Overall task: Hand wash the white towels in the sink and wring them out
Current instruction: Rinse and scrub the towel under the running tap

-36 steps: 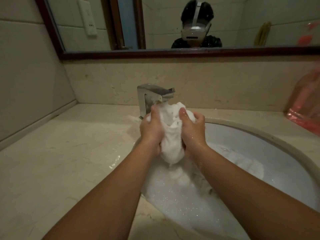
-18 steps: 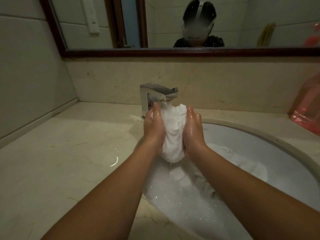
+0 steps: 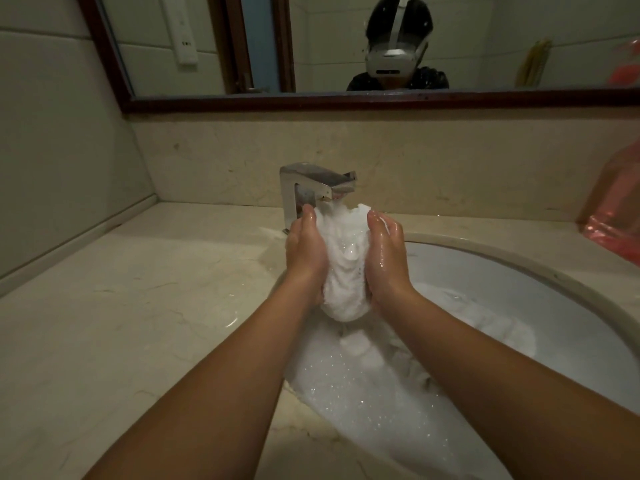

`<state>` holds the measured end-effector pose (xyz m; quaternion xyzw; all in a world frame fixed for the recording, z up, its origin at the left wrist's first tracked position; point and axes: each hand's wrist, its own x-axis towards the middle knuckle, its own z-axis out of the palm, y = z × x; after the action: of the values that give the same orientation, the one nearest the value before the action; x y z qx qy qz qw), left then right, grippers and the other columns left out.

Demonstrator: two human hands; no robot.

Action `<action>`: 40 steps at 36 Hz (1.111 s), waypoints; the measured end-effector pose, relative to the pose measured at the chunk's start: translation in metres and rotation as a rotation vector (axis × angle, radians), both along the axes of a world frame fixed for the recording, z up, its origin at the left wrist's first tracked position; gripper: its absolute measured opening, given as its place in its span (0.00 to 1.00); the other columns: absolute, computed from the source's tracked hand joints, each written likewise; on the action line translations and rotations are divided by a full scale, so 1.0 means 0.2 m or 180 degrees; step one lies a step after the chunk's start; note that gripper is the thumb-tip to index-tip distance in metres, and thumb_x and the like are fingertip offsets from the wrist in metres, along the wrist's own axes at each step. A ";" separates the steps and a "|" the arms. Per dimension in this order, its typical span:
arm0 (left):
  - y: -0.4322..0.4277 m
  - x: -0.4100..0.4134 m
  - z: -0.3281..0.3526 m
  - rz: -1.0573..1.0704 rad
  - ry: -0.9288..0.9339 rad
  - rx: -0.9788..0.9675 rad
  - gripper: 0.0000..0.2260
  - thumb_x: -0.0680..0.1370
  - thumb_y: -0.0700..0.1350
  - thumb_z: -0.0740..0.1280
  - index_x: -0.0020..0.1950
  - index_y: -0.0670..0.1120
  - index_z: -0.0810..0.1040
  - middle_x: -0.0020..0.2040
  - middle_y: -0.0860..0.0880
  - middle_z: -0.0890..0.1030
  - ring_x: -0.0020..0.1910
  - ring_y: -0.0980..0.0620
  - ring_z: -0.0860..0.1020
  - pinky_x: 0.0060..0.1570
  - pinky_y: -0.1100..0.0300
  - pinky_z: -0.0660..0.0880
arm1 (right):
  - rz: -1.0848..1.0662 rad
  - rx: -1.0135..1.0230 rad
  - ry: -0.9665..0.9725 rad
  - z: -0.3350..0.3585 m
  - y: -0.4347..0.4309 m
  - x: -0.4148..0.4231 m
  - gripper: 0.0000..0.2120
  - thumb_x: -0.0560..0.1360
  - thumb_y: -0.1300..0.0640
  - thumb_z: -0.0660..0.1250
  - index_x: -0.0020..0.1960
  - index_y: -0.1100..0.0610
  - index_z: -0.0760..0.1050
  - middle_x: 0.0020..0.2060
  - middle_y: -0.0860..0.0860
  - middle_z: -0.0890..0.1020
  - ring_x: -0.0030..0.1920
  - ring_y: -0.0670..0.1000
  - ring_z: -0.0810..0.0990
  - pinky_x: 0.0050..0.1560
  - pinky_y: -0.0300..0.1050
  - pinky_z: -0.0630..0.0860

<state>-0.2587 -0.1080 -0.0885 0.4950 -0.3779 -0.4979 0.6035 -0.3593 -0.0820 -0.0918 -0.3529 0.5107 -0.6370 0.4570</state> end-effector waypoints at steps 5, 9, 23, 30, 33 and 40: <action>-0.14 0.03 -0.12 -0.0074 0.0055 0.0167 0.43 0.64 0.79 0.57 0.70 0.57 0.80 0.67 0.50 0.83 0.66 0.44 0.81 0.68 0.41 0.76 | 0.0014 0.0079 0.0001 -0.02 -0.03 -0.01 0.16 0.87 0.42 0.60 0.70 0.48 0.68 0.64 0.50 0.79 0.65 0.54 0.79 0.73 0.59 0.75; -0.21 0.03 -0.16 -0.0137 0.0065 0.0279 0.44 0.63 0.80 0.57 0.69 0.57 0.80 0.66 0.51 0.83 0.65 0.44 0.81 0.67 0.42 0.77 | -0.0104 0.0290 -0.0022 -0.01 -0.06 -0.01 0.19 0.86 0.41 0.61 0.68 0.53 0.64 0.62 0.53 0.80 0.63 0.56 0.81 0.70 0.60 0.77; -0.17 0.04 -0.11 0.0076 0.0353 -0.0227 0.44 0.65 0.77 0.61 0.73 0.53 0.78 0.70 0.49 0.81 0.68 0.44 0.79 0.70 0.42 0.75 | -0.0036 0.0020 0.0051 0.03 -0.02 0.02 0.32 0.78 0.34 0.62 0.76 0.51 0.73 0.69 0.50 0.81 0.69 0.54 0.80 0.72 0.58 0.76; -0.18 0.04 -0.11 0.0006 0.0455 -0.0176 0.44 0.65 0.76 0.61 0.76 0.55 0.74 0.71 0.48 0.80 0.68 0.42 0.79 0.69 0.39 0.76 | 0.0036 0.0220 0.0048 0.01 -0.06 0.01 0.20 0.86 0.38 0.59 0.70 0.50 0.65 0.62 0.51 0.79 0.63 0.55 0.80 0.69 0.59 0.78; -0.06 0.01 -0.01 0.0023 0.0438 -0.0221 0.36 0.75 0.69 0.59 0.79 0.51 0.69 0.73 0.44 0.77 0.69 0.41 0.77 0.70 0.40 0.75 | 0.0032 0.0156 0.0227 0.01 -0.05 0.00 0.24 0.86 0.38 0.57 0.76 0.51 0.69 0.68 0.51 0.79 0.67 0.55 0.79 0.71 0.59 0.76; -0.03 0.00 0.00 -0.0031 0.0269 -0.0211 0.28 0.82 0.65 0.55 0.77 0.51 0.69 0.71 0.45 0.77 0.68 0.42 0.78 0.70 0.39 0.75 | 0.0200 0.0123 0.0330 0.00 -0.03 0.02 0.27 0.86 0.37 0.56 0.82 0.48 0.64 0.75 0.51 0.75 0.73 0.56 0.76 0.75 0.61 0.73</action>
<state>-0.2585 -0.1136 -0.0887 0.4513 -0.3708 -0.5085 0.6326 -0.3549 -0.0883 -0.0920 -0.3924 0.5346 -0.5932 0.4565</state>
